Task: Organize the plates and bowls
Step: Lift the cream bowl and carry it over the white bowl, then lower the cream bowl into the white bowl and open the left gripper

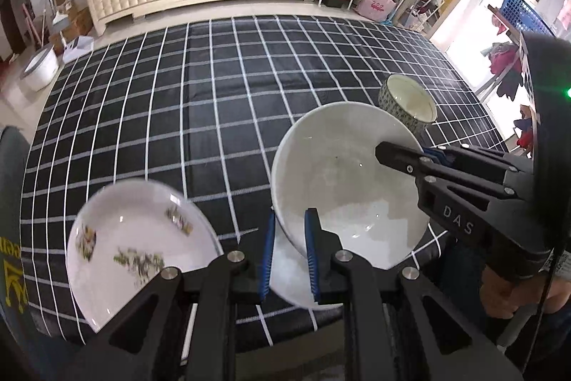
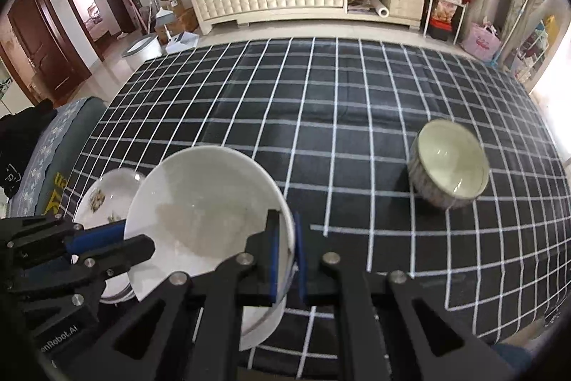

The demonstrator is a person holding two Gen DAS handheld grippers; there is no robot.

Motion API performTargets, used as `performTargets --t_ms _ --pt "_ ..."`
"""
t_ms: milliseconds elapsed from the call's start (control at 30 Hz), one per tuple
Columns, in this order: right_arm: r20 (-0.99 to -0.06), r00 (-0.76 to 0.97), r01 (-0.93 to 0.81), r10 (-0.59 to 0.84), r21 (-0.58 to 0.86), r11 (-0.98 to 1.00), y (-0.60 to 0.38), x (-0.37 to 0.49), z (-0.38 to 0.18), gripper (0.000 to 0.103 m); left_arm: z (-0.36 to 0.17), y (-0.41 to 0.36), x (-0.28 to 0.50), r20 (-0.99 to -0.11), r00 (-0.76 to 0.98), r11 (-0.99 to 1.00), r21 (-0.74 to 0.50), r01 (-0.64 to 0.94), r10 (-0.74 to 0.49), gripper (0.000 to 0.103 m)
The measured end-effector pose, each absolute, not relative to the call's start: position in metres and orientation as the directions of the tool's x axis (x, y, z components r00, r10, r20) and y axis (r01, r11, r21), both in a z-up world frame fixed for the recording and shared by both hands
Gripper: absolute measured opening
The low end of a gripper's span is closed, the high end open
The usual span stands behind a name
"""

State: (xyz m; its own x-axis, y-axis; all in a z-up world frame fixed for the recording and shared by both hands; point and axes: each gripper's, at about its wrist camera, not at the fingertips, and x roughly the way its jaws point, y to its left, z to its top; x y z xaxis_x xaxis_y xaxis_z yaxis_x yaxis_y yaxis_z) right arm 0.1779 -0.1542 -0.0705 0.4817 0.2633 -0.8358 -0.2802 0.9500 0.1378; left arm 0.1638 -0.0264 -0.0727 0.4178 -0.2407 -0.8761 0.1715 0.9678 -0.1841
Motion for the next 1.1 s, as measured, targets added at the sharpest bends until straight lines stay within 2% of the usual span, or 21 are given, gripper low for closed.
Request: performTargets --t_ms 267,1100 --pt "-0.853 0.431 -0.253 0.293 0.197 0.947 -0.152 0.156 -0.094 0.012 -0.084 -0.025 0.145 -0.888 0.399 0.972 -0.183 0.149 -0.228 0.015" --pt "-0.878 0.386 -0.246 0.284 0.198 0.949 -0.15 0.15 -0.114 0.012 -0.113 -0.029 0.15 -0.909 0.336 0.969 -0.216 0.123 -0.245 0.015"
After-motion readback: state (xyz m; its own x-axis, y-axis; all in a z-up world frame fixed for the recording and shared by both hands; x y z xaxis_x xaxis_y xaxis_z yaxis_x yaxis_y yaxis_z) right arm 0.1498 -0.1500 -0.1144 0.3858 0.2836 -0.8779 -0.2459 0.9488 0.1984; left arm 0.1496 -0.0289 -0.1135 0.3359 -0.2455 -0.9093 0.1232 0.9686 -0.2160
